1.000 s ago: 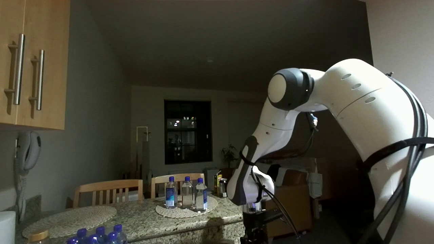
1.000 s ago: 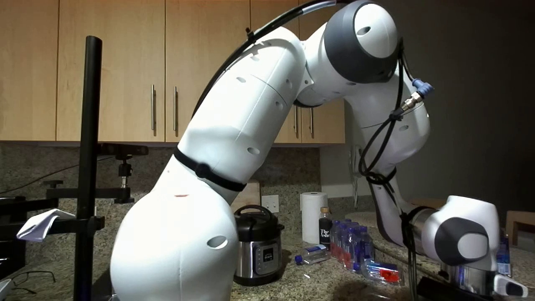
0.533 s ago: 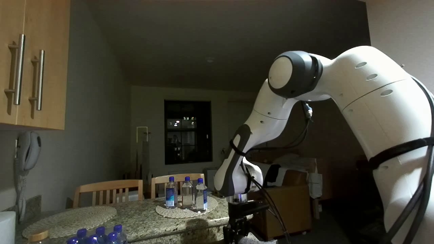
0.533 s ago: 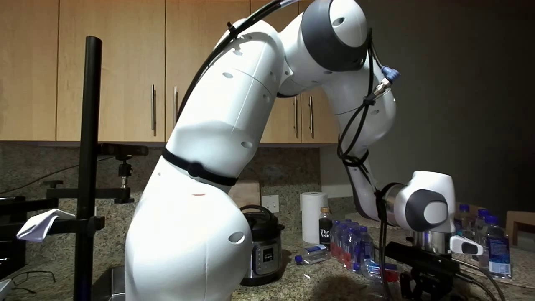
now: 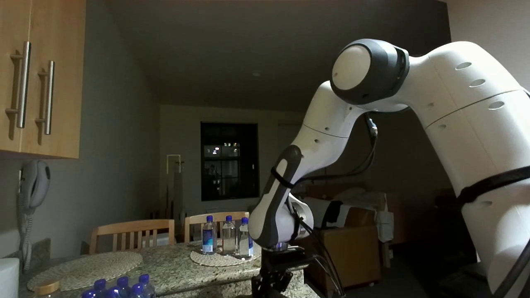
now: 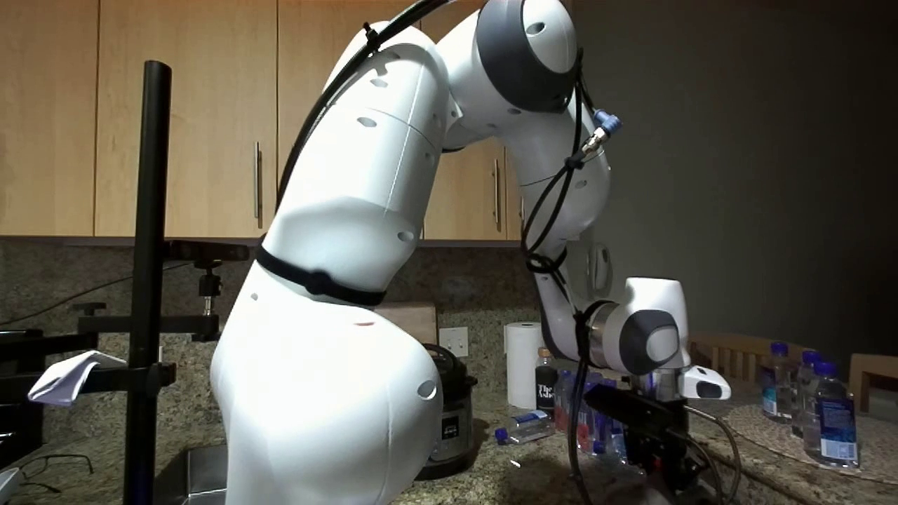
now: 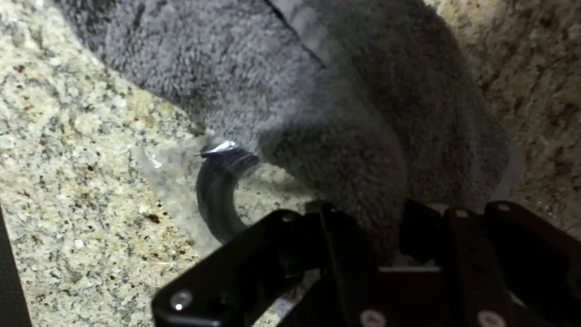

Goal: Move the towel

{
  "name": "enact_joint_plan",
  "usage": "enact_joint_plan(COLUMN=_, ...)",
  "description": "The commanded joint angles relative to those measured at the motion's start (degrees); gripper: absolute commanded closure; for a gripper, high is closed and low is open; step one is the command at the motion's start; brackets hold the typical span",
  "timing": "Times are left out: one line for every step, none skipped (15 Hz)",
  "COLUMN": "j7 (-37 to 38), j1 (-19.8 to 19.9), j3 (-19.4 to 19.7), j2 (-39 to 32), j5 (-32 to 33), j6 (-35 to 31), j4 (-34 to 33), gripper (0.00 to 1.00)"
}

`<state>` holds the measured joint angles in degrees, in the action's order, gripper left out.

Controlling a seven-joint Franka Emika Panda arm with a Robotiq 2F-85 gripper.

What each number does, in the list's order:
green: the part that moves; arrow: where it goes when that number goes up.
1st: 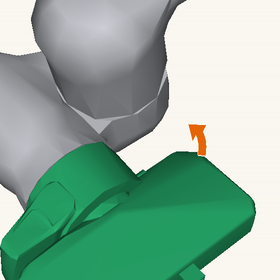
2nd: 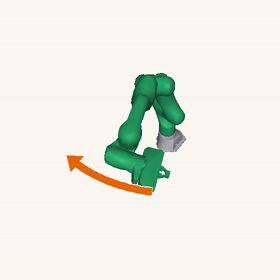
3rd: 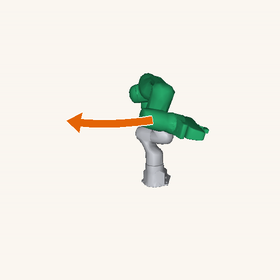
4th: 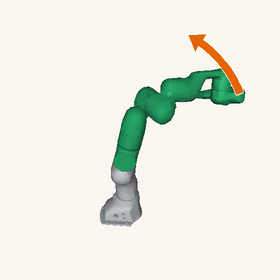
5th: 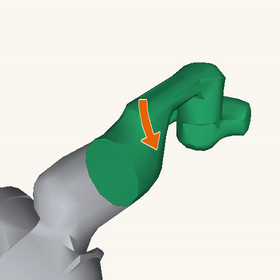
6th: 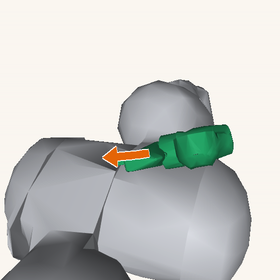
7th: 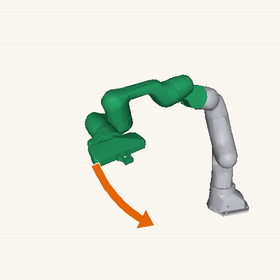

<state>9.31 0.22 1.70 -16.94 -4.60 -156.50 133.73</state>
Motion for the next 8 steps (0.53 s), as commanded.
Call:
enact_joint_plan(j7=6.1, j1=-4.0, j3=0.3, j2=3.7, j5=1.1, j6=-3.7, j4=4.6, gripper=0.90)
enact_joint_plan(j7=7.0, j1=-5.0, j3=-0.1, j2=3.7, j5=1.0, j6=-4.4, j4=4.7, gripper=0.90)
enact_joint_plan(j7=8.0, j1=-6.0, j3=-0.1, j2=3.7, j5=1.2, j6=-4.9, j4=4.8, gripper=0.90)
enact_joint_plan(j7=9.4, j1=-7.3, j3=0.1, j2=3.6, j5=1.8, j6=-6.1, j4=4.7, gripper=0.89)
enact_joint_plan(j7=10.2, j1=-8.2, j3=-0.1, j2=3.6, j5=1.7, j6=-6.6, j4=4.5, gripper=0.89)
enact_joint_plan(j7=11.0, j1=-9.0, j3=-0.5, j2=3.5, j5=1.3, j6=-7.4, j4=4.2, gripper=0.89)
enact_joint_plan(j7=11.6, j1=-9.7, j3=-0.6, j2=3.4, j5=1.1, j6=-8.0, j4=4.0, gripper=0.90)
enact_joint_plan(j7=12.4, j1=-10.4, j3=-1.5, j2=3.3, j5=-0.2, j6=-8.8, j4=3.4, gripper=0.90)
